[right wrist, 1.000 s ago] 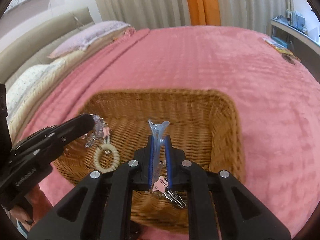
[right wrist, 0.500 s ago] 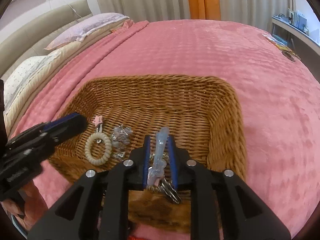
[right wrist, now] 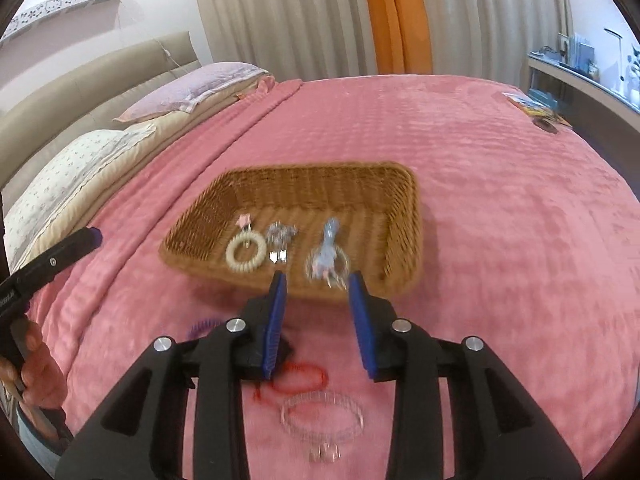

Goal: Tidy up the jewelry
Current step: 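Grasp the small ring pendant with the left gripper while the right approaches the beaded bracelet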

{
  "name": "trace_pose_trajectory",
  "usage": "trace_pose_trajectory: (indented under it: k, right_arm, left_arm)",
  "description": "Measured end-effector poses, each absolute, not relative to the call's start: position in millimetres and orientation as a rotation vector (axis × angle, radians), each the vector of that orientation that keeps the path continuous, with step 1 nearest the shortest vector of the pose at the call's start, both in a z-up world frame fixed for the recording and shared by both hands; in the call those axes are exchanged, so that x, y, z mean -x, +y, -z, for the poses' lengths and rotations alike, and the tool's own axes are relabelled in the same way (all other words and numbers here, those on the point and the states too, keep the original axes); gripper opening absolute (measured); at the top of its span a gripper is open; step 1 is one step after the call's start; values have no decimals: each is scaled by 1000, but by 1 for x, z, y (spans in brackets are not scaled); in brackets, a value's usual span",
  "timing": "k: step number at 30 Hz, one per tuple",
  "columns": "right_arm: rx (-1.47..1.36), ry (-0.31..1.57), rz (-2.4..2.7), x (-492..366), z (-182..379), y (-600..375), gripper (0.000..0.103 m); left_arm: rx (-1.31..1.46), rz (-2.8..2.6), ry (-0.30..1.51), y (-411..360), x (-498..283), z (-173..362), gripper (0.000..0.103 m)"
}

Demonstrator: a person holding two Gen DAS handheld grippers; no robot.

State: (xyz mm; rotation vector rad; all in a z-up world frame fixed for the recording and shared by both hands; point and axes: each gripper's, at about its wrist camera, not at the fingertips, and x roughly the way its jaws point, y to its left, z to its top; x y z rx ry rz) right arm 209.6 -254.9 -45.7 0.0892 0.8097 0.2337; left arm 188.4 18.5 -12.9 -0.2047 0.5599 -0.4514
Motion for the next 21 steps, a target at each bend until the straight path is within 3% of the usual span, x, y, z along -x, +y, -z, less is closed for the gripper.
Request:
trace_pose_trajectory:
  k: [21]
  right_arm:
    - [-72,1005,-207,-116,131,-247,30]
  left_arm:
    - [170,326,780,38,-150,113,37]
